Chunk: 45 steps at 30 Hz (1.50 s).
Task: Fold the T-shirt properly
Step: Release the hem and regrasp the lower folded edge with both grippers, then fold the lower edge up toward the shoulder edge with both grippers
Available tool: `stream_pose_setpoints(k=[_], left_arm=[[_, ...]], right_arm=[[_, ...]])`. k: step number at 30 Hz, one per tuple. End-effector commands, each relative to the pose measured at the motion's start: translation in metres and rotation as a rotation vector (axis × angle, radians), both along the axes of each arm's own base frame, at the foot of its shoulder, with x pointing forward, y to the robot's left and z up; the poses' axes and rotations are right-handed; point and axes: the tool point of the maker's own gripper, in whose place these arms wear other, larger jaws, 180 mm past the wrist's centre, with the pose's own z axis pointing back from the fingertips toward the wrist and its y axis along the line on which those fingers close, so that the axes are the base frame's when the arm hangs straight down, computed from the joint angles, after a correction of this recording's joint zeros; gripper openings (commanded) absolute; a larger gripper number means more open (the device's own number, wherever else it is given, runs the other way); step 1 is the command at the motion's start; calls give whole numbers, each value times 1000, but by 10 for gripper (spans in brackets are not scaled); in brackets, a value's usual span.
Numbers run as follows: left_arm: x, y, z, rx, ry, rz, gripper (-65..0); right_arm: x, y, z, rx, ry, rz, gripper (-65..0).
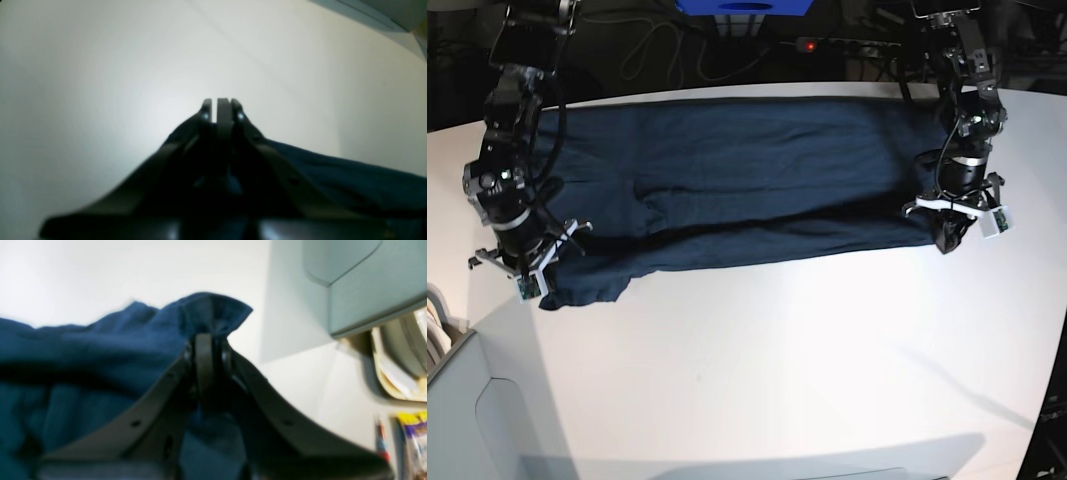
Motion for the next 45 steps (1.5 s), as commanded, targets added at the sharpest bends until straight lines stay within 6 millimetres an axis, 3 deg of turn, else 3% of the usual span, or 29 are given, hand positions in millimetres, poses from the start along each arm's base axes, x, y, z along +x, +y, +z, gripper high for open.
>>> stream_pose_setpoints(k=[1, 7, 14, 24, 32, 39, 45], left_arm=[[6, 3, 18, 22, -59, -5, -650], [5, 2, 18, 22, -58, -7, -650], [-3, 4, 10, 28, -32, -5, -650], [-8, 21, 13, 42, -37, 36, -650], [-16, 21, 1, 38, 1, 37, -650], [-26, 20, -14, 29, 45, 39, -650], [-28, 22, -15, 28, 49, 44, -650]], right_arm=[[2, 4, 21, 0, -72, 15, -650], [-37, 9, 26, -18, -73, 10, -650], [-60, 7, -3, -16, 21, 7, -650], [-82, -21, -12, -41, 66, -66, -650], [-97, -10, -26, -50, 130, 10, -650], [-105, -10, -30, -53, 148, 13, -650], [-118, -5, -30, -51, 147, 34, -650]])
